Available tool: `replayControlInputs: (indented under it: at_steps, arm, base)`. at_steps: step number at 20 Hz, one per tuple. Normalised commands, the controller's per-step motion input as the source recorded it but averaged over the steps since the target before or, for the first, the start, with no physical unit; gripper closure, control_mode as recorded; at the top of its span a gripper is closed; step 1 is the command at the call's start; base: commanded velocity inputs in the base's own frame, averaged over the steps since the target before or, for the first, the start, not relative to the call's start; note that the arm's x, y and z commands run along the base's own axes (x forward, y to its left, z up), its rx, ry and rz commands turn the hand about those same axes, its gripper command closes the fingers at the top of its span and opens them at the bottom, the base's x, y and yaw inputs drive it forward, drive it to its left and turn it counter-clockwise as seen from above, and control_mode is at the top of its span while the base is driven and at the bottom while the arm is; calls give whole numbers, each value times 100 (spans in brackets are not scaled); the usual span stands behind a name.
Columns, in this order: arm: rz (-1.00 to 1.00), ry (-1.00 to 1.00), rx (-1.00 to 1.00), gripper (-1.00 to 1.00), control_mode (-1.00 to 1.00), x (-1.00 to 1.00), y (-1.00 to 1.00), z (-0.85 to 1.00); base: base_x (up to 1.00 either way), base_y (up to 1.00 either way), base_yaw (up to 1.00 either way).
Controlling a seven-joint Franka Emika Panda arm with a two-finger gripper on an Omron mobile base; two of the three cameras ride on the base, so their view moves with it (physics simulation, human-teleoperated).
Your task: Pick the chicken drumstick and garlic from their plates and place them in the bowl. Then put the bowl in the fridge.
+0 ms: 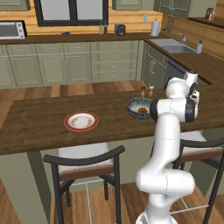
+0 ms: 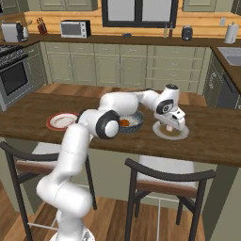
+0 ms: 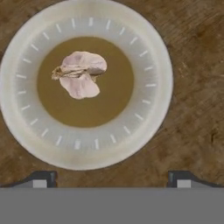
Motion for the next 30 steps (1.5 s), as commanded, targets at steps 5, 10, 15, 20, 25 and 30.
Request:
replayControlInputs:
  at_steps: [5, 10, 15, 20, 25, 30]
  arm:
    - [0, 0, 5, -100, -100, 25, -10, -26]
    - [-3, 0, 3, -100, -100, 45, 18, -16]
    - [0, 2, -16, -100, -100, 38, 15, -55]
    - [0, -2, -24, 100, -100, 19, 0, -74]
    - [0, 0, -1, 100, -100, 4, 0, -8]
    - [0, 3, 4, 100, -100, -66, 2, 43]
  base:
    - [0, 0, 0]
    - [0, 0, 0]
    - [0, 0, 0]
    - [0, 0, 0]
    - [0, 0, 0]
    - [0, 0, 0]
